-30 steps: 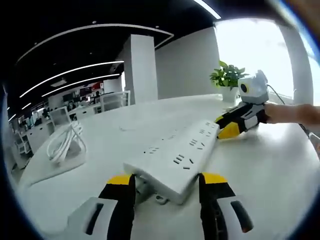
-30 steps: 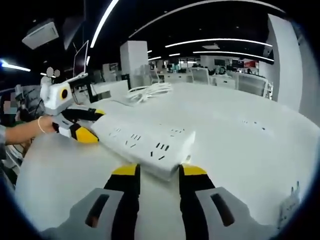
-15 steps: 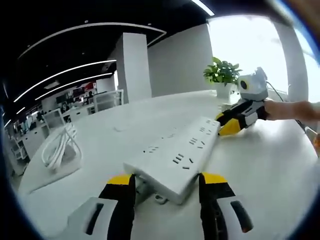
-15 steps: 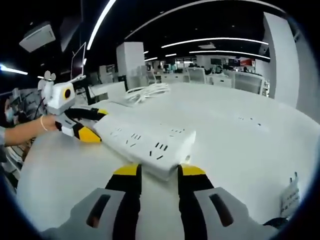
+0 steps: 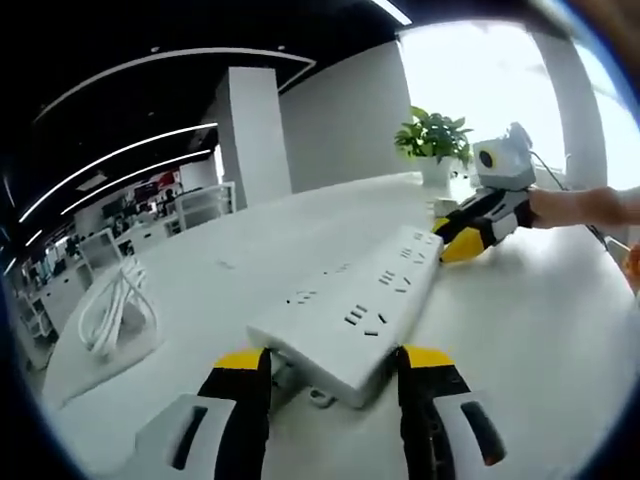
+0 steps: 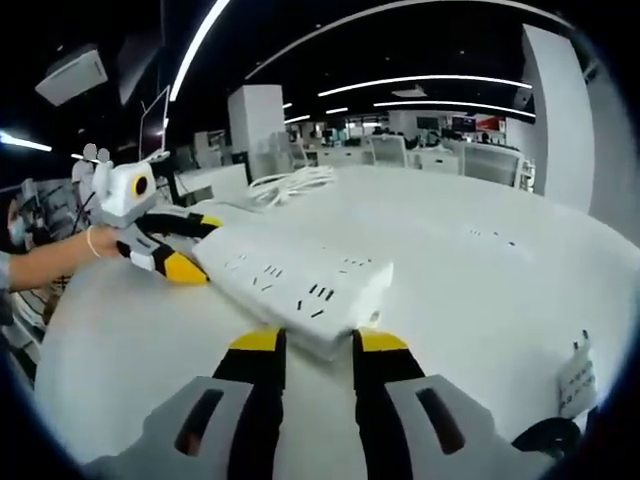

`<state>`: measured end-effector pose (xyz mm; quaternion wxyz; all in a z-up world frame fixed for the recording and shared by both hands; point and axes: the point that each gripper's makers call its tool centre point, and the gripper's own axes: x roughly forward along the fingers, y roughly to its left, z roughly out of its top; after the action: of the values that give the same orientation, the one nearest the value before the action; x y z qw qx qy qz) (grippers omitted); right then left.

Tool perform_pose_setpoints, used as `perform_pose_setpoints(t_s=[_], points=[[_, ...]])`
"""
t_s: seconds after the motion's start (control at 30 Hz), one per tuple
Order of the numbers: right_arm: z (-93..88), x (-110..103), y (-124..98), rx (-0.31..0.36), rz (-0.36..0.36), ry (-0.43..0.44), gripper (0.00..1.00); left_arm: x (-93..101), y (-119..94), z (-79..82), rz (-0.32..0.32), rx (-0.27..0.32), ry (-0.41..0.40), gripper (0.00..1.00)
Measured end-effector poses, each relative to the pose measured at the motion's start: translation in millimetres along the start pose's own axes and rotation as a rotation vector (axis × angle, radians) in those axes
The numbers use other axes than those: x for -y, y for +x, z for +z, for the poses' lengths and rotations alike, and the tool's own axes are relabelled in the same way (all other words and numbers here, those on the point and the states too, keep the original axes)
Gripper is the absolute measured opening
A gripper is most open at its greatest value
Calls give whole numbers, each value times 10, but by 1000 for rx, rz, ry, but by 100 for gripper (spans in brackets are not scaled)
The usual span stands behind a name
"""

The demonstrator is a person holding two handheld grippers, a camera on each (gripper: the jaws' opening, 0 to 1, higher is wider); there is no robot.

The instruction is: Straighten the power strip on the desk, plug the charger into it

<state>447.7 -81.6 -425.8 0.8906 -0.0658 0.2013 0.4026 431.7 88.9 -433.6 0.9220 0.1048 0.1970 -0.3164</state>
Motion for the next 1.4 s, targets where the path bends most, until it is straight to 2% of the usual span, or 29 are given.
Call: perform_pose_setpoints(t_s=[1.4], points=[[-50,64,-165,17,-54,36,21,56,110,71,-37,-33,49,48]])
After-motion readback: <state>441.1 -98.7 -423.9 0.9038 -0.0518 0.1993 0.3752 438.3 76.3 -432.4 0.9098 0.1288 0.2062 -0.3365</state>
